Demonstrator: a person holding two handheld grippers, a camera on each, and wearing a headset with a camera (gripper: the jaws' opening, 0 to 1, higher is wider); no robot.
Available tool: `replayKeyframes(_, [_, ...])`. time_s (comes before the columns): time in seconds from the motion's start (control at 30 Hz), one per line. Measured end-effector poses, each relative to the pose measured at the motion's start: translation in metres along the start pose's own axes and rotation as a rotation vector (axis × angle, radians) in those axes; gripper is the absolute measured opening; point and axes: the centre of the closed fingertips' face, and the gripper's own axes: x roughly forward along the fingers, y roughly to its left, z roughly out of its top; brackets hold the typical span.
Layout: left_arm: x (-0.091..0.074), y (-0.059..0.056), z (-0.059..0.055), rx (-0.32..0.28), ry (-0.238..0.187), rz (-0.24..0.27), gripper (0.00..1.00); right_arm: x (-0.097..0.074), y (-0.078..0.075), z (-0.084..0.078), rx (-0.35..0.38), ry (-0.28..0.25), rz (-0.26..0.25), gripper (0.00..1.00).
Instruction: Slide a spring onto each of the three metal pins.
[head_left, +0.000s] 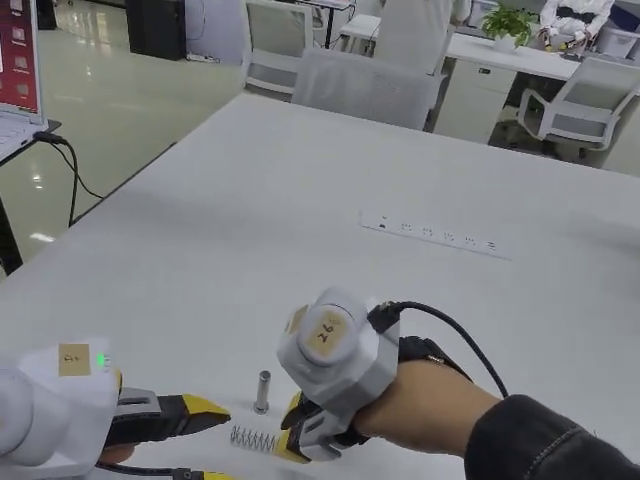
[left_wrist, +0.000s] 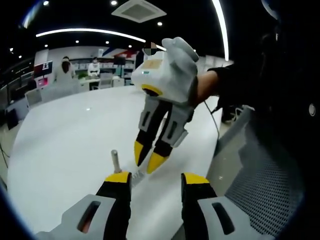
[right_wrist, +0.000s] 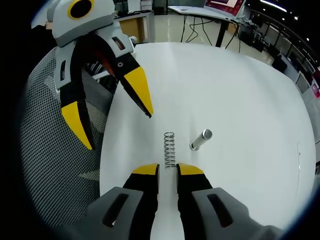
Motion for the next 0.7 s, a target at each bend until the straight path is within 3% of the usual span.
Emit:
replayKeyframes(0.4, [0.000,0.002,-0.001,-0.004,0.005,0.008,0.33,0.017,-0.003,-0.004,-0.017,0.036,0.009,0.11])
replayKeyframes(0.7, [0.000,0.002,-0.001,-0.005,0.006,0.009,0.33,0.020,-0.004,-0.007,-0.034,0.064,0.004,0.10])
